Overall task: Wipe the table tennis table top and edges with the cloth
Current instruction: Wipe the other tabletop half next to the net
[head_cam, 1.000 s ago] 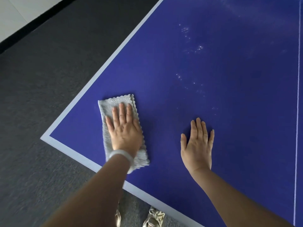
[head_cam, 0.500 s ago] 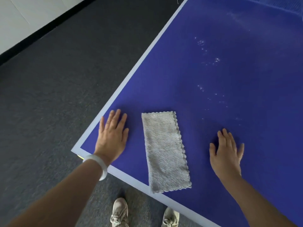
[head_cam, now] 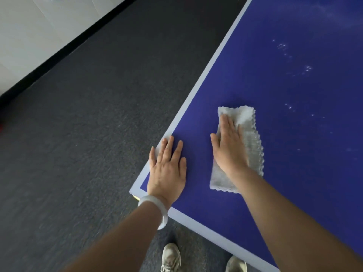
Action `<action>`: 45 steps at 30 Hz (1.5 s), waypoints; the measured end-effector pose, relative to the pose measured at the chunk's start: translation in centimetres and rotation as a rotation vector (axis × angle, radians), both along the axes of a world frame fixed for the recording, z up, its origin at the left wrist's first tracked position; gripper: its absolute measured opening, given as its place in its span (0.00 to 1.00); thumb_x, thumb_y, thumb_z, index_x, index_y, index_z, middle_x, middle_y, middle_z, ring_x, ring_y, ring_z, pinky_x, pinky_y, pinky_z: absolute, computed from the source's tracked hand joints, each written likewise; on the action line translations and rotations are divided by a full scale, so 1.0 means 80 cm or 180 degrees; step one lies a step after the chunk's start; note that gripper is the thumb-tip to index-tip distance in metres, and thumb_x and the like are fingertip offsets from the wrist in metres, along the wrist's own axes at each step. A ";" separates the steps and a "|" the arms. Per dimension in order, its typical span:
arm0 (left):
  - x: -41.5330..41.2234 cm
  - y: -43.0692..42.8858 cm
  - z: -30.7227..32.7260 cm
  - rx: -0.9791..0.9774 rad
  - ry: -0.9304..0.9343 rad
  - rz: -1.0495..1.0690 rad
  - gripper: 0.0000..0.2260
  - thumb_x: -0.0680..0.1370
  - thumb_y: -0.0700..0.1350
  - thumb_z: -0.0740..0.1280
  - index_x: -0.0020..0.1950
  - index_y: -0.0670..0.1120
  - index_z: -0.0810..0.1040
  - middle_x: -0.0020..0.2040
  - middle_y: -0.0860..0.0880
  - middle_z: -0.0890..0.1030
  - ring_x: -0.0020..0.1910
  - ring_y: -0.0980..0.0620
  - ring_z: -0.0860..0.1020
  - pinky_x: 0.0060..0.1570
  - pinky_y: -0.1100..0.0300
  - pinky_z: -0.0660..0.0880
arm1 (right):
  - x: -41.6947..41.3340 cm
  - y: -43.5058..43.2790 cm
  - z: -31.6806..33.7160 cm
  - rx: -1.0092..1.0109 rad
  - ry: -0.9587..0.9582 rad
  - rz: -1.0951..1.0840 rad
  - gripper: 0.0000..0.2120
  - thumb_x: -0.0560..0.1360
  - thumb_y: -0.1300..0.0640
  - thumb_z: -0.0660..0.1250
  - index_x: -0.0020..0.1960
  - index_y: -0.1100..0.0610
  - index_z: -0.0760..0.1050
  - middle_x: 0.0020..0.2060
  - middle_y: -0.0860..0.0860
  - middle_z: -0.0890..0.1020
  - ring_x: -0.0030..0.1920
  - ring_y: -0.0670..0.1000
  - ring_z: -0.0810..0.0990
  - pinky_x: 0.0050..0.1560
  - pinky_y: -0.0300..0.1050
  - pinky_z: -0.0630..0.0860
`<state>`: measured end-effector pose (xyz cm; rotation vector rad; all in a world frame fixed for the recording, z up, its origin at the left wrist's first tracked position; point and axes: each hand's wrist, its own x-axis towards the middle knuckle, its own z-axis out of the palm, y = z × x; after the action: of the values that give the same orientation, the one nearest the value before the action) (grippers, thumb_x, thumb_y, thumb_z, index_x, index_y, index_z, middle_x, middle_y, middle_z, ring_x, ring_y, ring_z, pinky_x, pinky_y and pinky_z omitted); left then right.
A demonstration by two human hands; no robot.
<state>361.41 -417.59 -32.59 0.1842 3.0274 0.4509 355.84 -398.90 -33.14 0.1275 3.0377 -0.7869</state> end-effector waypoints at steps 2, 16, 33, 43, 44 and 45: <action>-0.002 0.000 0.002 0.0097 0.0013 0.0015 0.23 0.84 0.50 0.47 0.81 0.52 0.55 0.82 0.52 0.48 0.80 0.56 0.41 0.77 0.50 0.39 | 0.031 -0.041 0.006 -0.0458 0.0055 0.0090 0.27 0.85 0.55 0.53 0.82 0.54 0.50 0.80 0.50 0.56 0.80 0.48 0.54 0.79 0.42 0.48; -0.019 -0.056 -0.002 0.0728 -0.0419 0.0348 0.26 0.84 0.53 0.48 0.81 0.49 0.52 0.78 0.49 0.63 0.73 0.48 0.68 0.65 0.52 0.69 | 0.010 -0.049 -0.011 0.1109 -0.0228 -0.0183 0.34 0.78 0.47 0.31 0.82 0.56 0.42 0.81 0.54 0.45 0.81 0.58 0.40 0.79 0.59 0.41; 0.003 0.007 0.020 0.0294 0.0476 -0.0366 0.27 0.81 0.49 0.52 0.78 0.39 0.59 0.79 0.38 0.55 0.80 0.41 0.49 0.78 0.45 0.47 | 0.098 0.026 0.016 0.0149 -0.0072 -0.0524 0.25 0.83 0.59 0.56 0.80 0.59 0.58 0.80 0.53 0.57 0.81 0.50 0.49 0.81 0.50 0.45; 0.072 -0.001 0.001 -0.0288 -0.0141 0.0007 0.29 0.83 0.55 0.43 0.80 0.39 0.51 0.79 0.34 0.48 0.79 0.35 0.46 0.75 0.36 0.54 | 0.102 0.035 -0.003 0.0791 -0.0199 -0.0292 0.28 0.84 0.50 0.47 0.81 0.59 0.51 0.81 0.53 0.52 0.81 0.50 0.47 0.81 0.50 0.42; 0.077 -0.007 -0.002 -0.0236 -0.0147 0.0020 0.29 0.83 0.54 0.45 0.80 0.39 0.53 0.79 0.34 0.50 0.79 0.34 0.48 0.74 0.36 0.56 | 0.103 0.035 -0.004 0.0802 -0.0221 -0.0290 0.28 0.84 0.50 0.47 0.81 0.59 0.51 0.81 0.53 0.51 0.81 0.49 0.46 0.81 0.50 0.42; 0.078 -0.010 -0.004 -0.0219 -0.0159 0.0014 0.29 0.82 0.54 0.46 0.80 0.40 0.53 0.79 0.34 0.51 0.79 0.35 0.48 0.74 0.36 0.57 | 0.103 0.035 -0.004 0.0791 -0.0230 -0.0290 0.28 0.84 0.50 0.46 0.81 0.58 0.50 0.81 0.52 0.50 0.81 0.48 0.45 0.81 0.49 0.41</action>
<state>367.64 -418.40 -32.92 0.1596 2.9895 0.3458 364.11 -396.07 -33.44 0.2895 3.0649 -0.3941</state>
